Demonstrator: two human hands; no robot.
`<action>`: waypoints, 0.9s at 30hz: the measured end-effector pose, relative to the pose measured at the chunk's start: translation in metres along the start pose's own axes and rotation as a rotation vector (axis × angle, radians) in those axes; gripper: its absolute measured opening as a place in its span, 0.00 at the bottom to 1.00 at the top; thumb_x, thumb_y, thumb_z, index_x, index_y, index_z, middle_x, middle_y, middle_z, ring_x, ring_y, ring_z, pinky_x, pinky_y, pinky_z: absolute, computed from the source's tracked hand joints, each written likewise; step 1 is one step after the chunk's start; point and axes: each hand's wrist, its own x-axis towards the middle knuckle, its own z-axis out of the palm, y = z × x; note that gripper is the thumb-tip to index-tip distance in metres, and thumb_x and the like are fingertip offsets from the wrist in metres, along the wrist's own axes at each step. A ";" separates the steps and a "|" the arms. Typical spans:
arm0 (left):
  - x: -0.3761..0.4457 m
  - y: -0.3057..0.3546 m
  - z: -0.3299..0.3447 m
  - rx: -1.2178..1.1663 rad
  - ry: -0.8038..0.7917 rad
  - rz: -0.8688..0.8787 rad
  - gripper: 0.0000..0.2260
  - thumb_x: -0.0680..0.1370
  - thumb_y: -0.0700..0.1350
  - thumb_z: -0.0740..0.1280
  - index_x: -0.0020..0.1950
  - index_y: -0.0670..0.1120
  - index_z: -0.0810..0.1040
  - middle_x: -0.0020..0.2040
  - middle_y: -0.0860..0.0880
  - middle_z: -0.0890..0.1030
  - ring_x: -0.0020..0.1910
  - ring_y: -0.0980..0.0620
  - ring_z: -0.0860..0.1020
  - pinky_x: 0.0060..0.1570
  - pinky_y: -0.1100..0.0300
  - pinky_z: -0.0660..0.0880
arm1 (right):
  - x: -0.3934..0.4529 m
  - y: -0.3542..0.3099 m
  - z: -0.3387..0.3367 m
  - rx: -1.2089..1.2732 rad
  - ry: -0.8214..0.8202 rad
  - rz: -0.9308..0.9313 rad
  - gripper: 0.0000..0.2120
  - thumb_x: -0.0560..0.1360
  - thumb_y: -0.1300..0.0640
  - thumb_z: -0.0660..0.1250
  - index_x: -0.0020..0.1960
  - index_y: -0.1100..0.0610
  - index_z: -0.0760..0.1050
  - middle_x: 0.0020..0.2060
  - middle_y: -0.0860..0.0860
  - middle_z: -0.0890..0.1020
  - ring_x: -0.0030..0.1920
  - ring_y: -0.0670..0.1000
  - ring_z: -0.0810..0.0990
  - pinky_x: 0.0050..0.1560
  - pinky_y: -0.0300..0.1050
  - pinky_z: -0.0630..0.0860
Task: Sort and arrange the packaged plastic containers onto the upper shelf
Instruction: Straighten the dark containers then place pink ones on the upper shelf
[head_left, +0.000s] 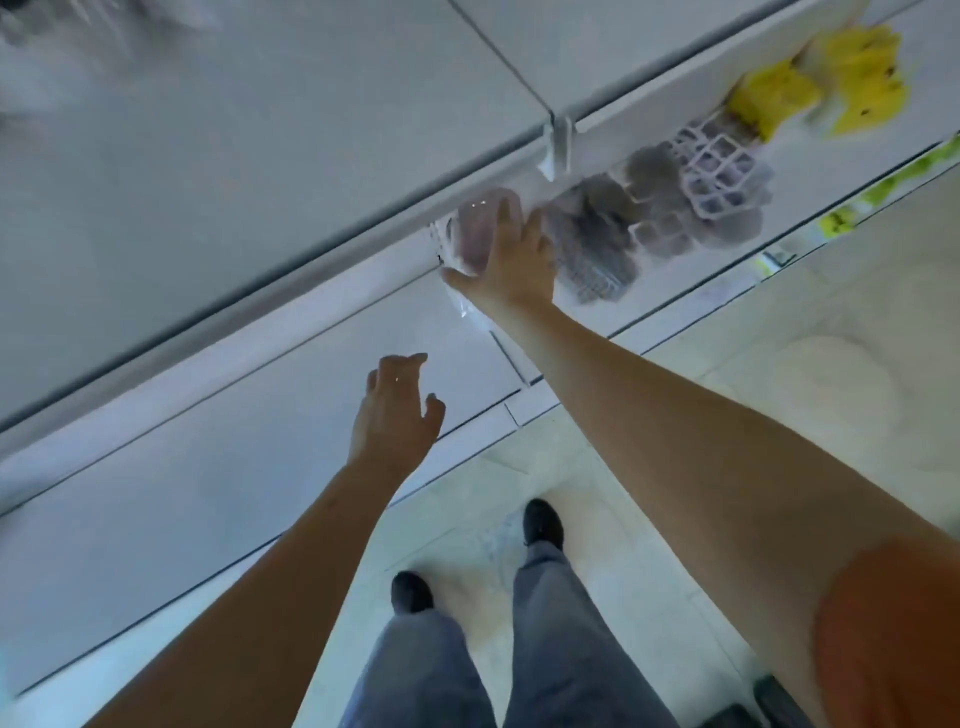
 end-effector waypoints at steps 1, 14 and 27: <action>0.003 0.000 0.003 -0.001 0.014 -0.028 0.23 0.79 0.43 0.66 0.73 0.42 0.69 0.66 0.41 0.72 0.64 0.42 0.72 0.58 0.47 0.75 | 0.005 0.002 0.004 0.021 -0.009 0.014 0.56 0.69 0.32 0.72 0.82 0.51 0.43 0.79 0.63 0.50 0.74 0.68 0.61 0.70 0.59 0.67; 0.119 0.088 0.027 -0.233 0.329 -0.277 0.32 0.80 0.55 0.65 0.78 0.42 0.60 0.73 0.40 0.64 0.69 0.39 0.67 0.60 0.47 0.73 | 0.024 0.094 -0.013 0.595 0.294 0.027 0.50 0.68 0.44 0.73 0.81 0.58 0.53 0.66 0.60 0.72 0.62 0.58 0.76 0.61 0.57 0.78; 0.169 0.101 0.058 -0.261 0.272 -0.346 0.39 0.73 0.55 0.70 0.80 0.55 0.55 0.74 0.38 0.60 0.66 0.34 0.70 0.61 0.45 0.75 | -0.005 0.144 -0.028 0.470 0.218 -0.095 0.54 0.67 0.34 0.72 0.82 0.55 0.50 0.74 0.55 0.68 0.72 0.53 0.68 0.64 0.41 0.69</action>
